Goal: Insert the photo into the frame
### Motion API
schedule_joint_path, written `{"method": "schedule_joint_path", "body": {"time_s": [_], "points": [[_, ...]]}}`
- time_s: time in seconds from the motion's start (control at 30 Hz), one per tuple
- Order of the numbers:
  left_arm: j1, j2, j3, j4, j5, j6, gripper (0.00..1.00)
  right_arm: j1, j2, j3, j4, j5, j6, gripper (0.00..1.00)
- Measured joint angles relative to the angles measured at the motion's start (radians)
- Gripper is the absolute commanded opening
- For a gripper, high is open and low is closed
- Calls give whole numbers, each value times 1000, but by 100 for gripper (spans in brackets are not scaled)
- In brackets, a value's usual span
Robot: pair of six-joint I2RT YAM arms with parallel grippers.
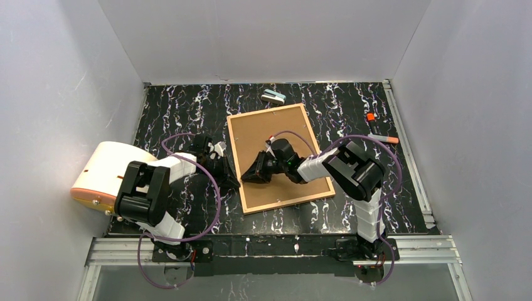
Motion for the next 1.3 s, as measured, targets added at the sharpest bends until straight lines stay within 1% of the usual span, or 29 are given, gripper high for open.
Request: {"method": "schedule_joint_path", "body": {"time_s": [0.17, 0.3, 0.37, 0.47, 0.53, 0.67, 1.03, 1.3], "points": [[0, 5, 0, 6, 6, -8, 4, 4, 0, -11, 143, 6, 55, 22], [0, 6, 0, 7, 6, -14, 5, 4, -1, -19, 145, 23, 59, 22], [0, 6, 0, 7, 6, -15, 8, 4, -8, -20, 109, 43, 44, 24], [0, 6, 0, 7, 6, -15, 16, 4, -32, -20, 18, 83, 14, 32], [0, 6, -2, 7, 0, -15, 20, 4, -50, -19, -38, 105, -9, 35], [-3, 6, -5, 9, -12, -18, 24, 4, -89, -17, -146, 146, -58, 36], [-14, 5, 1, 5, -45, -42, 40, -13, -163, 5, -325, 244, -166, 38], [-16, 4, 56, 6, -102, -63, 59, -105, -202, 44, -480, 284, -251, 42]]}}
